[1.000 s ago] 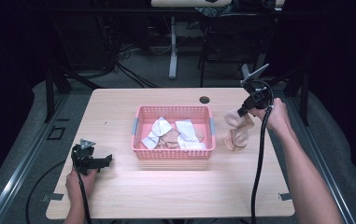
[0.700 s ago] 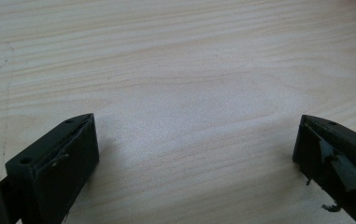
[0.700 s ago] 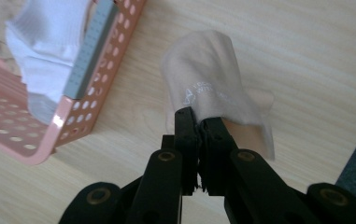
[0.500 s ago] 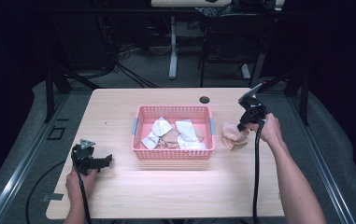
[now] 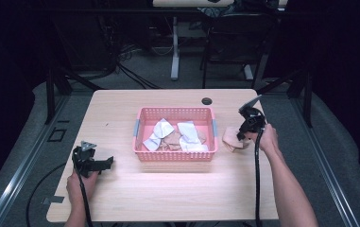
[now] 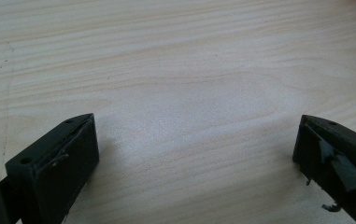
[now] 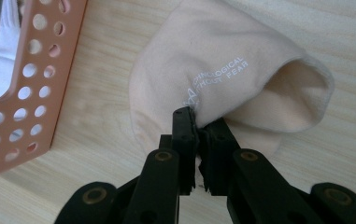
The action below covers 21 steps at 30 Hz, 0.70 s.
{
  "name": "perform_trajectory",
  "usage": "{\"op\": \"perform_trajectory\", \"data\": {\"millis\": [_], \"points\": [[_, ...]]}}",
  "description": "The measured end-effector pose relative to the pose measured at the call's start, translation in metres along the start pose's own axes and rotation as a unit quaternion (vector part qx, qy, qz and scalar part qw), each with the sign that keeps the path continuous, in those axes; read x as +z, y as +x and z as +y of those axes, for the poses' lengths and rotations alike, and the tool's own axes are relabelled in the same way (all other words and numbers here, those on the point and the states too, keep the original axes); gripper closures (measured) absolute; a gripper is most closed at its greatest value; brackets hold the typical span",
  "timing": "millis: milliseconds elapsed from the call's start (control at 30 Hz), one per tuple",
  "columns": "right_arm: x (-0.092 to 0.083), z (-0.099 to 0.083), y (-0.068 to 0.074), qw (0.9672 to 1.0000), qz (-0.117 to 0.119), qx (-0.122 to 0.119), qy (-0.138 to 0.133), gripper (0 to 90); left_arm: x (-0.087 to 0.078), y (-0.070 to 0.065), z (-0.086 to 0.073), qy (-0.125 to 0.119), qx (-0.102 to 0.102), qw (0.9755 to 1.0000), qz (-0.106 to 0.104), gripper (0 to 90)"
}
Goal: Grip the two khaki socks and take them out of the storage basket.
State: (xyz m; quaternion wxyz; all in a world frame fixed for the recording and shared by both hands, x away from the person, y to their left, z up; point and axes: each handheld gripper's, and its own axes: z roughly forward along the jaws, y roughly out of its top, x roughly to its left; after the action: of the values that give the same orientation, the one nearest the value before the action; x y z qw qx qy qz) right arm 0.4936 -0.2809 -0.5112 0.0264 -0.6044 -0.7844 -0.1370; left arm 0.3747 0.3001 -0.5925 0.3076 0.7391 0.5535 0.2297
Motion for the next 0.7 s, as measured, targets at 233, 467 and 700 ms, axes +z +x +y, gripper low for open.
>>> {"op": "perform_trajectory", "data": {"millis": [233,467,700], "points": [[-0.015,-0.003,0.003,0.9996,0.005,-0.021,-0.018,64.7,0.000,0.000,0.000,0.000,0.000,1.0000,0.000,0.2],[-0.033,-0.014,0.011,0.9982,0.012,-0.040,-0.043,34.7,0.000,0.000,0.000,0.000,0.000,1.0000,0.000,0.2],[-0.056,-0.036,0.026,0.9944,0.003,-0.070,-0.079,15.5,0.000,0.000,0.000,0.000,0.000,1.0000,0.000,0.2]]}}
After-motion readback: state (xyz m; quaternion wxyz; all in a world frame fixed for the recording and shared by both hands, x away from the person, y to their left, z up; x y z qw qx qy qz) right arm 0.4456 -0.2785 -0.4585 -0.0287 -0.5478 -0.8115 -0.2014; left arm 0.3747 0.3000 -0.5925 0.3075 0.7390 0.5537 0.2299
